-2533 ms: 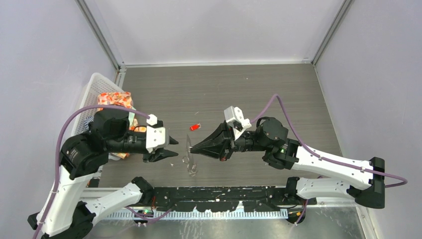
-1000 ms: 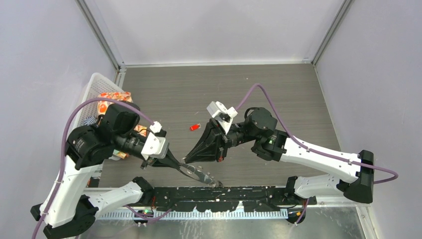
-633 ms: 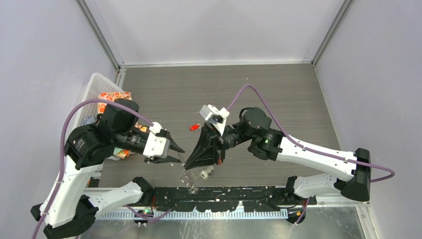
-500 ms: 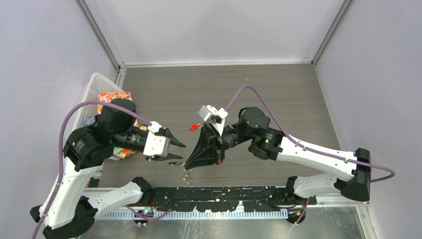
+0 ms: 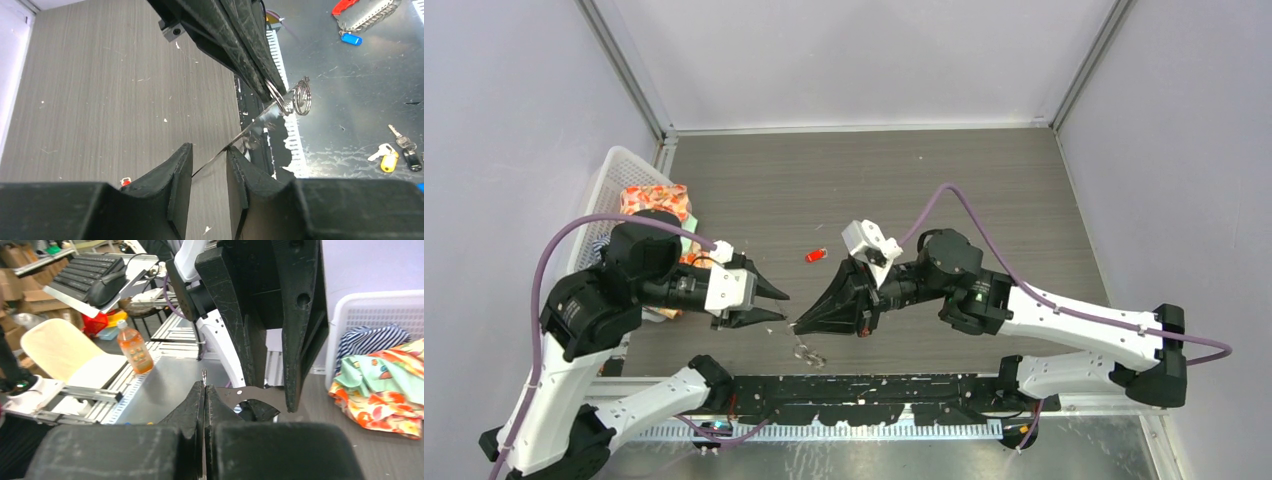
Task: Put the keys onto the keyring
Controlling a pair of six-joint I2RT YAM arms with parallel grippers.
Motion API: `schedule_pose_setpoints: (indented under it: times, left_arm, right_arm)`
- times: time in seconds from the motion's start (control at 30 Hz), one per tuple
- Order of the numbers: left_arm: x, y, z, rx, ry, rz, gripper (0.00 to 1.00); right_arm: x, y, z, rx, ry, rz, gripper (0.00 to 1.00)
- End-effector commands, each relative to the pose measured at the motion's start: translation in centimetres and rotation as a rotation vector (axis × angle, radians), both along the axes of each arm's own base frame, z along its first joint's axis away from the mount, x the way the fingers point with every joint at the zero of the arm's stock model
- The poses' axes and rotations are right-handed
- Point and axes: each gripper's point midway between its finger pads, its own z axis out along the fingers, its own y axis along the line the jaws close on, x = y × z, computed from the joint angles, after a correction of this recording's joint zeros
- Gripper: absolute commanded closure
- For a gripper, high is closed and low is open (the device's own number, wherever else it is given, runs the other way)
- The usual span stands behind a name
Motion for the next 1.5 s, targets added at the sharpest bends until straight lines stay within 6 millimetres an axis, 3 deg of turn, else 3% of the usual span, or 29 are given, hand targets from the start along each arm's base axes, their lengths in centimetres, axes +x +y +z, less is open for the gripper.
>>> schedule_pose_setpoints:
  times: [0.0, 0.17, 0.27, 0.33, 0.47, 0.57, 0.77, 1.27, 1.47]
  left_arm:
    - [-1.6, 0.1, 1.4, -0.063, 0.073, -0.007, 0.69]
    - [-1.5, 0.6, 1.6, -0.07, 0.085, 0.044, 0.61]
    - [-0.7, 0.9, 2.1, -0.084, 0.055, 0.104, 0.41]
    - [-0.4, 1.2, 2.6, -0.094, 0.025, 0.132, 0.35]
    - [-0.5, 1.6, 3.4, -0.101, 0.005, 0.138, 0.33]
    - [-1.3, 1.7, 2.4, -0.068, 0.036, 0.104, 0.39]
    - [-2.2, 1.6, 0.8, -0.023, 0.103, 0.055, 0.64]
    - [-1.3, 0.7, -0.4, 0.005, 0.156, 0.061, 0.68]
    - [-1.3, 0.2, 0.3, -0.037, 0.194, 0.08, 0.84]
  right_arm:
    - [2.2, 0.2, 0.4, 0.057, -0.114, -0.197, 0.99]
    - [2.5, 0.1, 0.4, 0.076, -0.177, -0.287, 0.99]
    - [2.4, 0.3, 0.0, 0.072, -0.227, -0.342, 0.99]
    - [2.5, 0.3, -0.1, 0.067, -0.249, -0.37, 0.99]
    - [2.6, 0.5, -0.4, 0.06, -0.277, -0.417, 0.99]
    - [2.5, 0.5, -0.3, 0.064, -0.298, -0.432, 0.99]
    - [2.3, 0.4, -0.1, 0.069, -0.347, -0.474, 0.99]
    - [1.8, 0.2, 0.6, 0.088, -0.367, -0.471, 0.99]
    - [1.8, 0.5, 0.6, 0.089, -0.372, -0.47, 0.99]
